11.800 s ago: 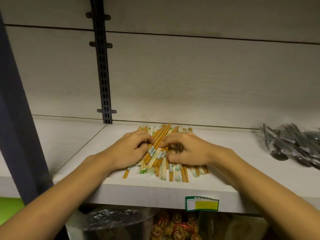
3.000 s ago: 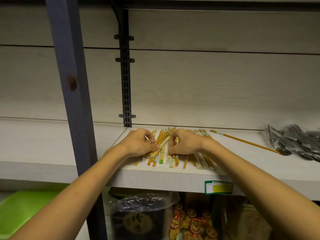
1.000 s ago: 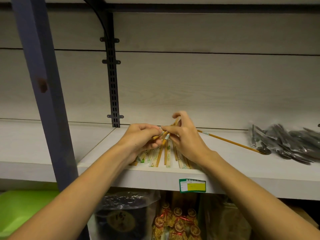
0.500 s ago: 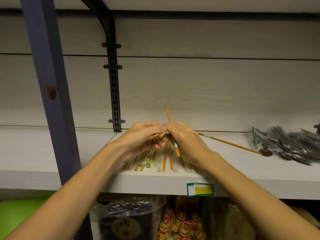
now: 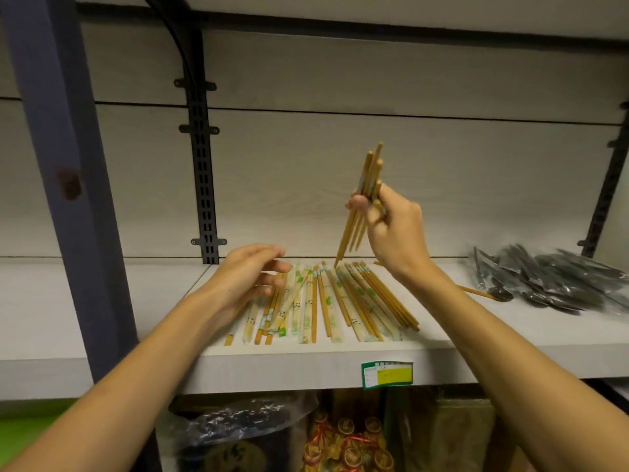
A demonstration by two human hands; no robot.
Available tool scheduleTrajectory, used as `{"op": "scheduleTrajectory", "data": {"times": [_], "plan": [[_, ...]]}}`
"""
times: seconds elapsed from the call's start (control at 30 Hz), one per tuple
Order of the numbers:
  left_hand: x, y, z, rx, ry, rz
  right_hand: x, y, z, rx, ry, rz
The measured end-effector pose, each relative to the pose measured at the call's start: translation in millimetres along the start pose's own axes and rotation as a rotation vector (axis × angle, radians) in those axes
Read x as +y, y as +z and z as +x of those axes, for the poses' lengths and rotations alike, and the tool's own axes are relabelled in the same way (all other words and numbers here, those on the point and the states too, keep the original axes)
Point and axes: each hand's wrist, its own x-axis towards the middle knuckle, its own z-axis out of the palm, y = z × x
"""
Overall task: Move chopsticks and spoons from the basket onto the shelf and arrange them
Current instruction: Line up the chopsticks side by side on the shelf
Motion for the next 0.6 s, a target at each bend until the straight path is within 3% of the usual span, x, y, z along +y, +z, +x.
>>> {"op": "scheduleTrajectory", "data": {"times": [0.1, 0.2, 0.4, 0.5, 0.6], "plan": [[-3.1, -4.5, 7.7, 0.026, 0.013, 0.028, -0.8, -3.2, 10.0, -0.023, 0.115, 0.273], [-6.2, -5.6, 14.6, 0.048, 0.020, 0.065, 4.6, -0.2, 20.0, -0.031, 0.133, 0.249], [-7.3, -8.5, 23.9, 0.078, 0.050, 0.140, -0.2, -10.7, 58.5, 0.118, 0.070, 0.313], [-7.7, -10.5, 27.9, 0.106, 0.060, 0.210, -1.4, -7.3, 72.9, 0.066, 0.266, 0.438], [-8.8, -11.2, 30.0, 0.125, 0.059, 0.267, 2.7, 10.8, 73.2, -0.095, 0.646, 0.588]]}}
